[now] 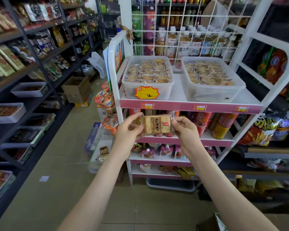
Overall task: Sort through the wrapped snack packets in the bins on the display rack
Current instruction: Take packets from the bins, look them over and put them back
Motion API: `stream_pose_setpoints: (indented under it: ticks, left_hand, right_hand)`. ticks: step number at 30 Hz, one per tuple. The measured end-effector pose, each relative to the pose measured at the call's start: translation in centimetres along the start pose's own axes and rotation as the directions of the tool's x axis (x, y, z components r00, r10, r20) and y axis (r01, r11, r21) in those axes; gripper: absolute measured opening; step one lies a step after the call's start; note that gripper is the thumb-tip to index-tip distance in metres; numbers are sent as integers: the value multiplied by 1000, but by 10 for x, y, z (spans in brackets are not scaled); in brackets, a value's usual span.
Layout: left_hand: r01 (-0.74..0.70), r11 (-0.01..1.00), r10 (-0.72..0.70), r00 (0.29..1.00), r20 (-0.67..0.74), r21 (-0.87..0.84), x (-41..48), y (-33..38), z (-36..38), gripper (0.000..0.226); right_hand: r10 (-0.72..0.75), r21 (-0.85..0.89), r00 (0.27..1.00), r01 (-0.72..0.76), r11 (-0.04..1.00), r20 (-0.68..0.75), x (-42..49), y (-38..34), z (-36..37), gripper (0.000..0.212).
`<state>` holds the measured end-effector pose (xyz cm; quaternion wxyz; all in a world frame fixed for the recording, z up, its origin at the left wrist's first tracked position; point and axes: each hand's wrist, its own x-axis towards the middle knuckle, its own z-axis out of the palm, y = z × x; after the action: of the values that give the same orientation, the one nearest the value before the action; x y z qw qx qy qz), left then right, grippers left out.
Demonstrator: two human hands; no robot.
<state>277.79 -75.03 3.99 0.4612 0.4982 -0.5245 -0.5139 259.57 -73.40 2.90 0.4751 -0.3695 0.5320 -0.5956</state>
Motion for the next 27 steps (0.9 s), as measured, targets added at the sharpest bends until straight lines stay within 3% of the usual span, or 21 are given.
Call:
stream_pose_setpoints:
  ticks: [3, 5, 9, 11, 13, 16, 19, 23, 27]
  left_hand:
    - [-84, 943, 111, 991, -68, 322, -3, 1, 3, 52]
    - [-140, 939, 155, 988, -21, 313, -9, 6, 11, 49]
    - [-52, 998, 59, 986, 156, -47, -18, 19, 30, 57]
    - [-16, 982, 54, 979, 195, -190, -18, 20, 33, 60]
    - [49, 923, 29, 980, 196, -382, -16, 18, 31, 50]
    - [125, 840, -28, 982, 187, -529, -13, 17, 23, 32]
    - [148, 820, -12, 970, 243, -553, -11, 17, 16, 32]
    - [177, 800, 0, 956, 294, -573, -11, 17, 7, 46]
    - [211, 778, 6, 939, 344, -591, -12, 15, 6, 42]
  right_hand:
    - [-123, -159, 986, 104, 982, -114, -5, -7, 6, 15]
    - [-249, -262, 958, 206, 943, -142, -11, -18, 13, 19]
    - [-382, -223, 922, 386, 895, 62, -31, -32, 34, 21]
    - [-398, -179, 894, 435, 883, 205, -37, -36, 38, 24]
    - [-419, -150, 877, 459, 876, 237, -35, -39, 36, 31]
    - [-376, -64, 918, 385, 921, 123, -25, -41, 30, 31]
    - [-265, -162, 963, 268, 950, 45, -14, -39, 19, 23]
    - [-138, -176, 980, 163, 971, 146, -10, -39, 7, 17]
    - [-153, -132, 969, 181, 975, 196, -11, -41, 5, 13]
